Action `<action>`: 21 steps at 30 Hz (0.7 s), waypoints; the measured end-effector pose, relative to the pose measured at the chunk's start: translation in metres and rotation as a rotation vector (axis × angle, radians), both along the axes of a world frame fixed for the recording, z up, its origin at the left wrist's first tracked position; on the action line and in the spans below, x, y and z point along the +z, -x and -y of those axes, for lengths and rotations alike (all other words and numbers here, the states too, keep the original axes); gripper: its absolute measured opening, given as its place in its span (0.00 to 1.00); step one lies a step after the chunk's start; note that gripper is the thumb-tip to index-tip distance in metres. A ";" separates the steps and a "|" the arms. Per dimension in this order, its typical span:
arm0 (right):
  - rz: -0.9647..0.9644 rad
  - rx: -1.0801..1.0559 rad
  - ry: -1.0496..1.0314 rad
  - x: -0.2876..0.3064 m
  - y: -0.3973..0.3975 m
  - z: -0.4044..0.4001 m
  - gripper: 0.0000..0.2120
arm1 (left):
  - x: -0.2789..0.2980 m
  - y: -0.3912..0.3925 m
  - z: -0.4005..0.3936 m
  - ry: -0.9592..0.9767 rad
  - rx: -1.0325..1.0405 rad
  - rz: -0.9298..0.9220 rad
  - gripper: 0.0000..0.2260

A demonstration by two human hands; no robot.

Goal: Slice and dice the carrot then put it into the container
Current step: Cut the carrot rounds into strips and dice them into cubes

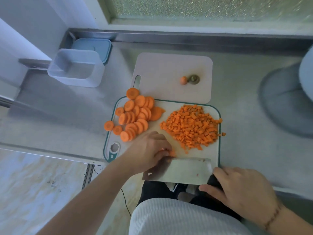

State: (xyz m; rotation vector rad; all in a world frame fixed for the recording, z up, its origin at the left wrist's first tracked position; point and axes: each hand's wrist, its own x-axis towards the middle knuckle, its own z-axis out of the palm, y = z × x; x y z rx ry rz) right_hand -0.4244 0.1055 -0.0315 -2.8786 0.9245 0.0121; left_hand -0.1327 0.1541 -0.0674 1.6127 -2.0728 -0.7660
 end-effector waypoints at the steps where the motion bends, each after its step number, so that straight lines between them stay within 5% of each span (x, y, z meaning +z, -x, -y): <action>1: 0.004 -0.003 -0.007 0.000 0.003 -0.001 0.33 | -0.004 0.000 0.002 0.040 0.033 0.019 0.12; 12: 0.085 -0.104 -0.054 0.000 0.047 -0.007 0.35 | -0.019 -0.007 0.020 0.242 -0.087 0.237 0.11; 21: -0.004 -0.429 -0.307 0.005 0.070 -0.017 0.35 | -0.001 -0.027 0.016 0.141 -0.315 0.474 0.26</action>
